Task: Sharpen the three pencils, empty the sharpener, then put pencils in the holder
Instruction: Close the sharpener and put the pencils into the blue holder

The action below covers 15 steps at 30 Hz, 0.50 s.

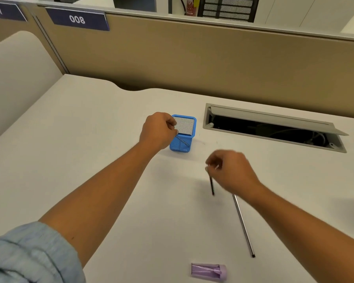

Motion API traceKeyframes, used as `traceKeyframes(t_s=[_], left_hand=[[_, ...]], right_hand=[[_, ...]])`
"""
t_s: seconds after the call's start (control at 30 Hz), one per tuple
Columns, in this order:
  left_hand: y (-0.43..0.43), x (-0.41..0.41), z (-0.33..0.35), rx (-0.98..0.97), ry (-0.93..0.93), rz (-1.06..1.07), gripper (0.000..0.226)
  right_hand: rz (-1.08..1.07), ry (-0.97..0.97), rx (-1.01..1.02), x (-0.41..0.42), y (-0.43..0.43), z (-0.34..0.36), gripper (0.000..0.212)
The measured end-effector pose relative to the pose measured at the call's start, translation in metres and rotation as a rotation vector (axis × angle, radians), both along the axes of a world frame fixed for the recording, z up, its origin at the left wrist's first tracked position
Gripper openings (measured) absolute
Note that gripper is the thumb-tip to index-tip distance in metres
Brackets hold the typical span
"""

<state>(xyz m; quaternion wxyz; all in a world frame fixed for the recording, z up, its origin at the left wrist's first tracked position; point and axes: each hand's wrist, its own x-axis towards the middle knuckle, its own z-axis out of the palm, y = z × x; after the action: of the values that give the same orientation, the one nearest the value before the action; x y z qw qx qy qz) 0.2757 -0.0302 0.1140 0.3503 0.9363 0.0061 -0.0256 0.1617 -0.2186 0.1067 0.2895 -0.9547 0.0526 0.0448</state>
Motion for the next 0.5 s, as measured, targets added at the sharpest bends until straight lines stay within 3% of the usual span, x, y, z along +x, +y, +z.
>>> traceKeyframes(t_s=[0.13,0.23,0.37,0.5], left_hand=[[0.004,-0.002,0.000,-0.033,-0.026,-0.001,0.025],[0.007,-0.004,0.001,-0.041,-0.043,0.001,0.027],[0.010,-0.008,0.001,-0.012,-0.060,-0.019,0.033],[0.007,-0.016,0.001,0.091,-0.057,-0.076,0.046]], right_hand=[[-0.039,-0.226,0.238,0.042,0.011,0.050,0.002],[-0.032,-0.349,0.282,0.066,0.017,0.072,0.004],[-0.001,-0.354,0.213,0.092,0.027,0.061,0.002],[0.054,-0.273,-0.018,0.107,0.036,0.031,0.006]])
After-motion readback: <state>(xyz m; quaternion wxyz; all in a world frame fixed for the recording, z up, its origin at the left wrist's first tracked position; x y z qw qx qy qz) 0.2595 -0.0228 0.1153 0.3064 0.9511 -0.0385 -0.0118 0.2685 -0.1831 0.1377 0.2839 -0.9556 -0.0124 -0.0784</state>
